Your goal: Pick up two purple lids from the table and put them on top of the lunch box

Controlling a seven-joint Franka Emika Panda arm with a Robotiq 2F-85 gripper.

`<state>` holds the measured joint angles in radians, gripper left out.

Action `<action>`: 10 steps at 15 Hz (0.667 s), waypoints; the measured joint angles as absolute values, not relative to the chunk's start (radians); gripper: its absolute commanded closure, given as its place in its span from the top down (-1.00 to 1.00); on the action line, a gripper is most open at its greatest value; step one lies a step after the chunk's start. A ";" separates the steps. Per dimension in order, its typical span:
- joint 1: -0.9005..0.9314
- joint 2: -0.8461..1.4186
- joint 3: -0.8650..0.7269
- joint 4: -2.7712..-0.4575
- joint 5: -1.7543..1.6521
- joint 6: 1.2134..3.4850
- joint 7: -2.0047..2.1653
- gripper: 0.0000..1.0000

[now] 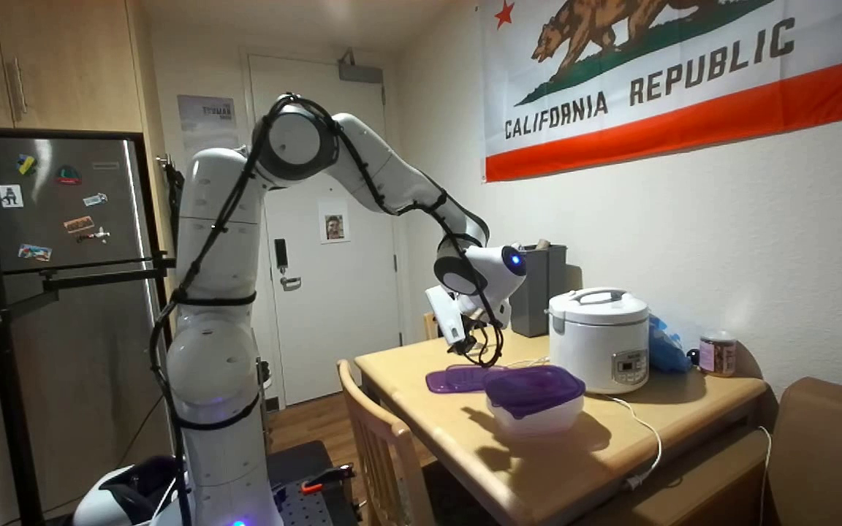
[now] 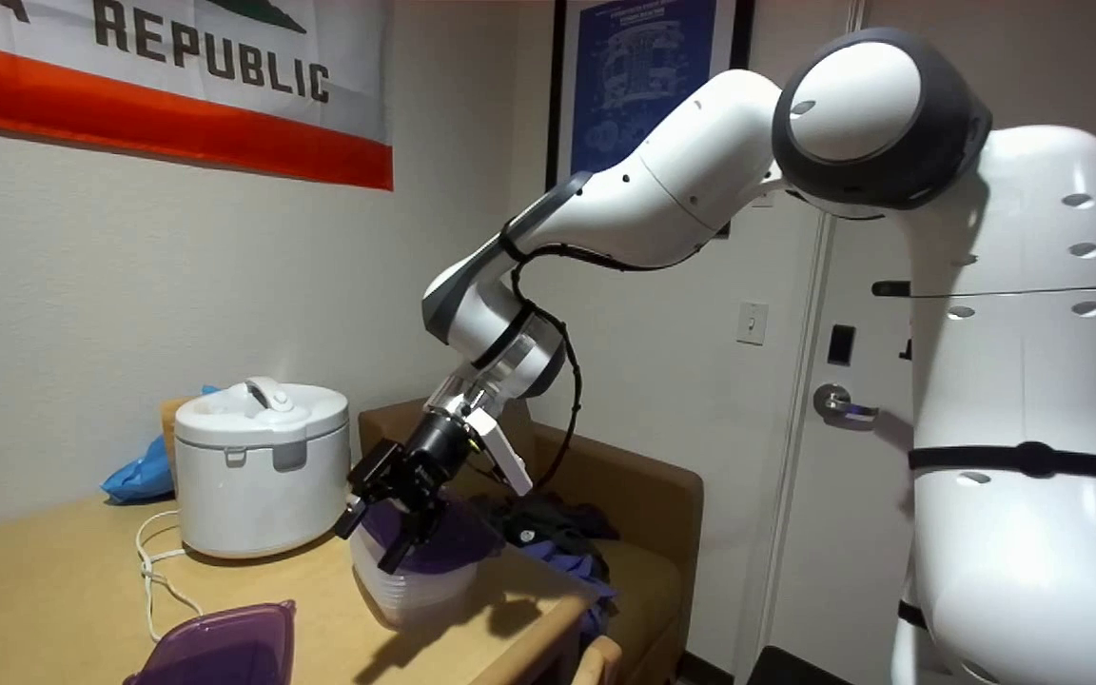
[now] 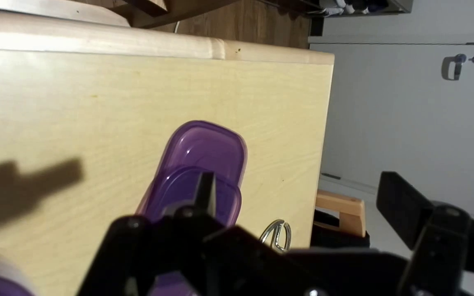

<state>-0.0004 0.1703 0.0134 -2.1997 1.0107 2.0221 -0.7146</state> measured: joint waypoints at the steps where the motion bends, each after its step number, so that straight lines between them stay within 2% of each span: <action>1: 0.007 0.195 0.019 -2.174 1.008 2.025 -0.712 1.00; 10: 0.029 0.462 0.044 -1.905 0.852 2.035 -0.578 1.00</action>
